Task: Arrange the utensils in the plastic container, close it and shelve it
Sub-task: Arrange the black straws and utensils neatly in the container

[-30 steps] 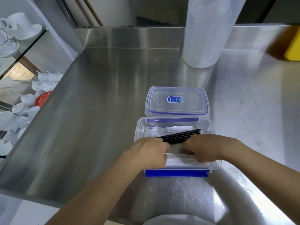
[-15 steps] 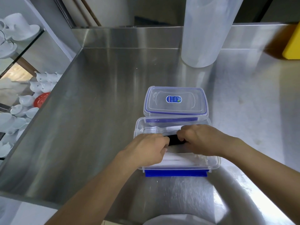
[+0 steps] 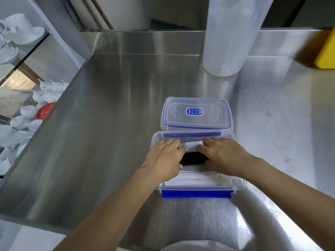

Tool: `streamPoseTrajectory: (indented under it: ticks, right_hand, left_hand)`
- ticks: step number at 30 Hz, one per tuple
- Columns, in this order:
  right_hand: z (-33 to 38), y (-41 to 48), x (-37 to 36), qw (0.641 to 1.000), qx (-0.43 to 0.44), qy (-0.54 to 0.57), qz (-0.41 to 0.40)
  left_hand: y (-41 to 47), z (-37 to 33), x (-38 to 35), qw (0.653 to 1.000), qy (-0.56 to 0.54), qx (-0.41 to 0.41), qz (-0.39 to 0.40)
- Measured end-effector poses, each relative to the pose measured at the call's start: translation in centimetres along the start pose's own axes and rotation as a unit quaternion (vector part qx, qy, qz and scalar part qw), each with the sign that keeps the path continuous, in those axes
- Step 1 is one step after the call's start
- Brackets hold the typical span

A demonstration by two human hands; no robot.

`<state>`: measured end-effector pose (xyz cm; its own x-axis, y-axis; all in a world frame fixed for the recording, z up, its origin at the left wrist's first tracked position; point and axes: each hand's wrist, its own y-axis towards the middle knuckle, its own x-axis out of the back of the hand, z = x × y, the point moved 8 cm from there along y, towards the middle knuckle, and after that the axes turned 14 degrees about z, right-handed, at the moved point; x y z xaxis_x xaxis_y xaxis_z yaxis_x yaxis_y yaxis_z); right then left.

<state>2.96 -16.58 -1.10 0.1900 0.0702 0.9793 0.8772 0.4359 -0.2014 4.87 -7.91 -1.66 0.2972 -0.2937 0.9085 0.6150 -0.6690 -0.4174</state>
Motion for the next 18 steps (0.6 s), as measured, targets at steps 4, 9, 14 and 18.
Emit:
streamPoseTrajectory:
  ticks: [4,9,14,18]
  right_hand:
    - [0.20,-0.05,-0.07,1.000,0.014,0.002,-0.010]
    - [0.02,0.02,-0.10,0.999,0.023,0.023,-0.019]
    - [0.12,0.35,-0.58,0.999,0.032,0.031,0.006]
    - [0.01,0.39,-0.33,1.000,0.020,0.011,-0.004]
  left_hand:
    - [-0.02,0.00,0.00,1.000,0.003,0.003,-0.002]
    - [-0.02,0.11,-0.02,1.000,-0.003,0.009,-0.009]
    - [0.05,0.30,0.05,1.000,-0.019,0.013,-0.015]
    - [0.03,0.34,0.06,0.999,-0.021,0.012,-0.021]
